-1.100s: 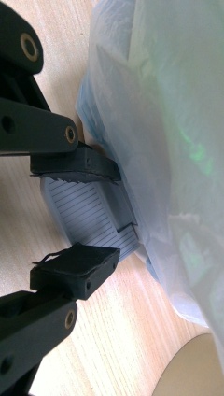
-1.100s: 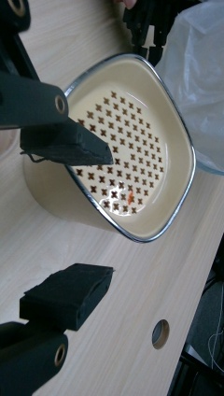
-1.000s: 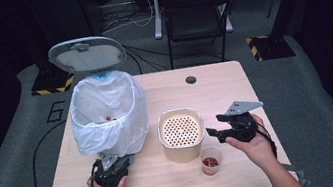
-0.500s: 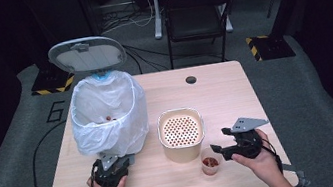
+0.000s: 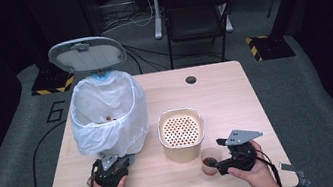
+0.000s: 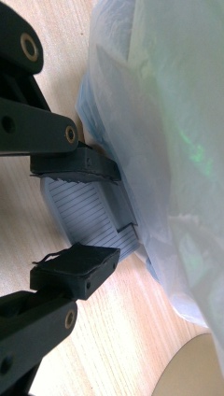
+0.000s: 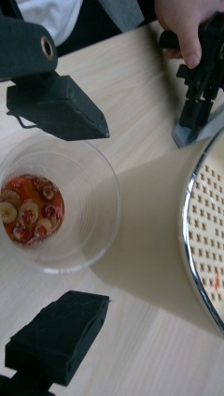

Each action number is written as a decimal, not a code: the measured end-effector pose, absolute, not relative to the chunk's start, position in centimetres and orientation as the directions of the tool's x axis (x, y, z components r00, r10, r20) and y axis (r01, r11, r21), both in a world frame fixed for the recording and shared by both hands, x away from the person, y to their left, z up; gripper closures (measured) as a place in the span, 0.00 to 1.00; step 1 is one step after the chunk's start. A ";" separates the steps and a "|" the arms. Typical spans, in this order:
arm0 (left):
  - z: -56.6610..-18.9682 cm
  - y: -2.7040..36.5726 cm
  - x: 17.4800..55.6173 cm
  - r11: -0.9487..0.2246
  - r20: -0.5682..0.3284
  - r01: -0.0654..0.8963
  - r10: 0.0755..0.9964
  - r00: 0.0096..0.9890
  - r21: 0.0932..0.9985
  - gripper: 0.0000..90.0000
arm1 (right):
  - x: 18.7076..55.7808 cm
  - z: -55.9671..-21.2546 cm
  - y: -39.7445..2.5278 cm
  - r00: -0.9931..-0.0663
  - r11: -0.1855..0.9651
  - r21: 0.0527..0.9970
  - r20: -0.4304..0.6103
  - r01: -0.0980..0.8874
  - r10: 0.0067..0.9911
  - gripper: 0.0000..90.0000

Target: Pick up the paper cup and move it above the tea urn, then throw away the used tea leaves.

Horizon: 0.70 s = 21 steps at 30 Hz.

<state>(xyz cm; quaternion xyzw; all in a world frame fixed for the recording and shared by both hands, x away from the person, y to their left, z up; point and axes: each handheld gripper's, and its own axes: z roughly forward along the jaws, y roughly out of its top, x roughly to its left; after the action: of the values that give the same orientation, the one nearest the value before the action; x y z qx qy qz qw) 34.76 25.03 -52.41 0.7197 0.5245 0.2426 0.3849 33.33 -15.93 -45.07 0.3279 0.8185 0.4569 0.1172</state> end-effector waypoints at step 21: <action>-52.4 25.0 34.8 -0.152 -0.056 0.568 0.942 0.331 0.809 0.62 | 33.2 -47.3 -14.4 -0.779 0.424 0.806 0.072 0.413 0.623 0.18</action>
<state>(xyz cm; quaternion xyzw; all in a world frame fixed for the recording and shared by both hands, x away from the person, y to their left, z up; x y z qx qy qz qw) 34.75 25.04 -52.42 0.7191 0.5248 0.2427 0.3855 33.22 -14.36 -47.30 0.3100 0.8352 0.4382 0.1195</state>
